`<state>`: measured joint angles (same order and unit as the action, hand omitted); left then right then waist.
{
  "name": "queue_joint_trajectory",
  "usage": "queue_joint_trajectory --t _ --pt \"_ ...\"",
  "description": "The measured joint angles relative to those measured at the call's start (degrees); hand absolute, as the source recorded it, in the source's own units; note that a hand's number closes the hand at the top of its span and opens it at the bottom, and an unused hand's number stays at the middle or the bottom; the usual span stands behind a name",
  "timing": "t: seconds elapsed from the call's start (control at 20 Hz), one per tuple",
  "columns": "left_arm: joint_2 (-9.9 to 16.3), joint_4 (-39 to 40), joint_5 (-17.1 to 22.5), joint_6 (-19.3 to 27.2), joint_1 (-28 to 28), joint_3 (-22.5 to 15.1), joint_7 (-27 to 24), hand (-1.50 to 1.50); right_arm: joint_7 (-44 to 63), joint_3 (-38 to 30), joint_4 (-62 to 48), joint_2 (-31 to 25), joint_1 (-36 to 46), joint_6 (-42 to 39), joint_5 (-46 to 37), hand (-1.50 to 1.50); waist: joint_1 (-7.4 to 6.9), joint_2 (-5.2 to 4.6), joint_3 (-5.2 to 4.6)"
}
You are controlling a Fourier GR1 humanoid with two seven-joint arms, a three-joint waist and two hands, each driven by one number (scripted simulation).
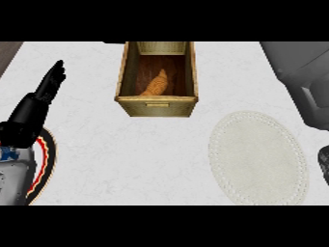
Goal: Pick the croissant from the placemat and place it in the basket
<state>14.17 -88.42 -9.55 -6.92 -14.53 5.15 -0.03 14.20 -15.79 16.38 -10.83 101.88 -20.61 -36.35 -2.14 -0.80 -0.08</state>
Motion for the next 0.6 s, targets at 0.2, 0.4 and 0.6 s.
queue_joint_trajectory --t 0.2,0.4,0.6 --pt "0.41 -0.16 0.48 -0.56 0.88 0.46 -0.49 0.0 1.71 -5.25 1.07 -1.53 -1.46 8.8 3.72 -1.5 -0.12 0.02 0.01" --pt "0.21 -0.48 -0.1 -0.14 1.27 0.23 -0.86 0.0 2.73 -8.96 1.45 -4.82 -2.93 15.34 5.91 -1.5 -0.19 -0.11 0.01" --pt "0.15 -1.17 0.02 -0.29 1.64 0.21 -0.78 0.0 1.7 -11.69 1.5 -8.96 -5.86 19.69 7.39 -1.5 -0.25 -0.2 0.04"
